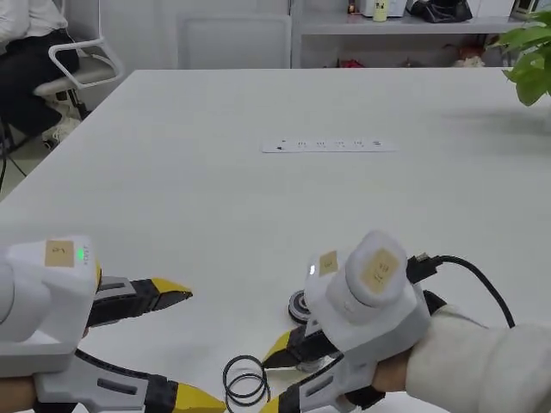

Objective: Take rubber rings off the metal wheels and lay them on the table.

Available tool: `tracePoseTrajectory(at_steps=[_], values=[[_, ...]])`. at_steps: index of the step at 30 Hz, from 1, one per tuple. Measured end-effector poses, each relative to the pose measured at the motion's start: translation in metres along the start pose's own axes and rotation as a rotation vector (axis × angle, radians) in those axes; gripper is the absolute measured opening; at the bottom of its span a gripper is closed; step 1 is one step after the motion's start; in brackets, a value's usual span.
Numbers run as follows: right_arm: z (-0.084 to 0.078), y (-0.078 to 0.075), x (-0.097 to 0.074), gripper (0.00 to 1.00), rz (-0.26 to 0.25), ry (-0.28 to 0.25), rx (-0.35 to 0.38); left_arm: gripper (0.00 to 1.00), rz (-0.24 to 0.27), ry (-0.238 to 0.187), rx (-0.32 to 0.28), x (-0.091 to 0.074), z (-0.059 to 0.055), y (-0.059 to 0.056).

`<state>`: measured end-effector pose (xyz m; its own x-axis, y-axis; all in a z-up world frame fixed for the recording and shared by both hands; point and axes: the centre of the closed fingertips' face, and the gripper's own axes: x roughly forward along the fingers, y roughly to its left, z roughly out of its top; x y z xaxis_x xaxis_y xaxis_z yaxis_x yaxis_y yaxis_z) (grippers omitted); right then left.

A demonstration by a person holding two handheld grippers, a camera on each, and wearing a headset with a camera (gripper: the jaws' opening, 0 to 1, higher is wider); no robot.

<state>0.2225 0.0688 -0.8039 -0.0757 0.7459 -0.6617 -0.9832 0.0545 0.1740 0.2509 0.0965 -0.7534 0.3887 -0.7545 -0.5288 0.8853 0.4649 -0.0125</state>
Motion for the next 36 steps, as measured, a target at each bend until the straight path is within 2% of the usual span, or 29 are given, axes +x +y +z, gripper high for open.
tracePoseTrajectory(at_steps=[11, 15, 20, 26, 36], values=[[-0.0024, 0.0015, 0.0012, 0.37, -0.005, 0.018, -0.052, 0.78, 0.002, -0.001, -0.001, -0.0001, 0.0003, 0.0003], [-0.0038, 0.0039, 0.0017, 0.37, -0.008, 0.033, -0.104, 0.78, 0.002, -0.001, -0.001, -0.0001, 0.0002, 0.0002], [0.0013, 0.0036, 0.0001, 0.33, -0.01, 0.014, -0.114, 0.78, 0.002, -0.001, 0.0, -0.0002, 0.0001, 0.0004], [-0.001, 0.002, -0.0002, 0.33, -0.013, 0.024, -0.107, 0.78, 0.002, -0.001, 0.0, -0.0002, -0.0001, 0.0003], [0.0021, 0.0004, -0.0017, 0.33, -0.018, 0.012, -0.106, 0.78, 0.002, -0.001, 0.0, -0.0001, 0.0001, 0.0005]])
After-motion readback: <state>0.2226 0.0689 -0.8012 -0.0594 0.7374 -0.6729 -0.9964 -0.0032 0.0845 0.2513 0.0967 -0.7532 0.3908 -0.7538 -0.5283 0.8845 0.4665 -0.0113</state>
